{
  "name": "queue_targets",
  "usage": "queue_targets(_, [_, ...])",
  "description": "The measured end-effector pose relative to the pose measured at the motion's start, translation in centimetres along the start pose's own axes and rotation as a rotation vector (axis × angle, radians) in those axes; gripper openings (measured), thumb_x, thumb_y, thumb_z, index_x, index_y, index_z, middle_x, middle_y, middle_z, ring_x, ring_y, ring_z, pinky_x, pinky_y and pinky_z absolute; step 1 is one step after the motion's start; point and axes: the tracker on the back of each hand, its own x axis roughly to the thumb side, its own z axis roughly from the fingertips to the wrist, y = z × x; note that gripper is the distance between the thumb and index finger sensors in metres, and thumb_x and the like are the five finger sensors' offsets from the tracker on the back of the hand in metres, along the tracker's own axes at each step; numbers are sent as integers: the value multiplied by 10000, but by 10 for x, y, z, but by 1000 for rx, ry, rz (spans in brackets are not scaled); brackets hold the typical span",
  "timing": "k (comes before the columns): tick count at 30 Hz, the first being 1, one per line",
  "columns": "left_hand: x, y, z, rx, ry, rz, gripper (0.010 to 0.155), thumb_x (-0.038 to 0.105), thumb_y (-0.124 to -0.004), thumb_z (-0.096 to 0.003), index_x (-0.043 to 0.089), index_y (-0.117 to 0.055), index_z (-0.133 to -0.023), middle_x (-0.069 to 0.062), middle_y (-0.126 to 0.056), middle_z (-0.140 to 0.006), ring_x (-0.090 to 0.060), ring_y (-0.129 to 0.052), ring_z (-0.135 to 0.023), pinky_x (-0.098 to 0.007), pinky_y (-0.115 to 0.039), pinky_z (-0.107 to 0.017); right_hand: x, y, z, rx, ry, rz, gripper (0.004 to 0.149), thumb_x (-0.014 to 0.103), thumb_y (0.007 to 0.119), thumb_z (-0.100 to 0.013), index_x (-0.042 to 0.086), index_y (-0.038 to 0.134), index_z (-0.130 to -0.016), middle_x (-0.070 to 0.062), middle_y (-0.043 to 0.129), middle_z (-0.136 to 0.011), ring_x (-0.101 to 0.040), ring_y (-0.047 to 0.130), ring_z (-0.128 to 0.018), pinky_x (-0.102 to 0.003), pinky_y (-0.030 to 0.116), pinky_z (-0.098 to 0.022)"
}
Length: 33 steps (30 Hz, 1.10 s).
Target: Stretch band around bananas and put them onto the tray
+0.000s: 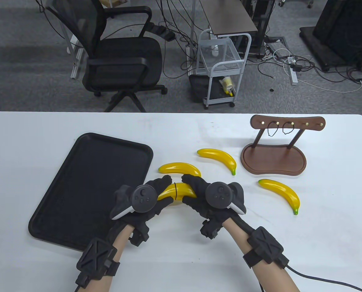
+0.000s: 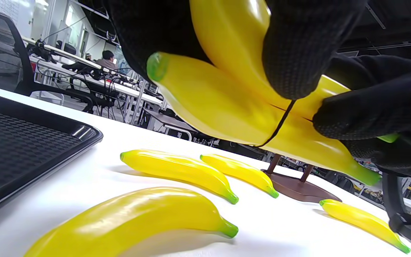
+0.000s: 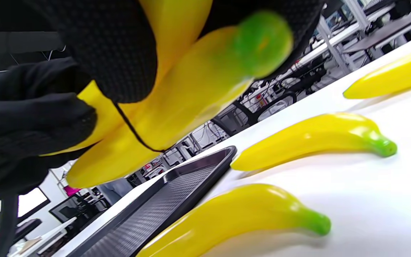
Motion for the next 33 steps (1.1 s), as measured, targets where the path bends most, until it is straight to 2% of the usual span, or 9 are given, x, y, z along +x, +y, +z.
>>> queue_targets(6, [-1, 1, -1, 18, 12, 13, 666, 454, -840, -564, 226, -543, -1115, -13, -759, -1108, -260, -895, -958, -432, -742, -758, -5, -3, 0, 29, -14, -82, 716, 355, 817, -525, 89, 486, -1102, -172, 638, -1083, -395, 763, -927, -509, 737, -619])
queue_targets(14, [-3, 10, -2, 60, 51, 2, 663, 451, -838, -568, 212, -549, -1116, -26, -767, -1102, -268, -901, -947, -436, -747, -749, -12, -19, 3, -8, 0, -164, 727, 399, 790, -536, 85, 473, -1110, -181, 617, -1096, -415, 736, -942, -522, 718, -631])
queue_targets(23, [-34, 17, -2, 76, 152, 28, 662, 452, -832, -574, 220, -536, -1119, -22, -753, -1109, -267, -889, -957, -434, -740, -755, -35, -45, 10, -57, 46, -167, 711, 407, 773, -545, 89, 481, -1109, -177, 623, -1094, -411, 740, -941, -520, 722, -628])
queue_targets(33, [-69, 45, -1, 143, 257, 15, 661, 448, -826, -582, 227, -520, -1125, -18, -737, -1118, -267, -872, -972, -439, -726, -764, -63, -67, 18, -123, 104, -193, 693, 406, 765, -549, 96, 493, -1107, -172, 631, -1092, -406, 745, -939, -517, 725, -625])
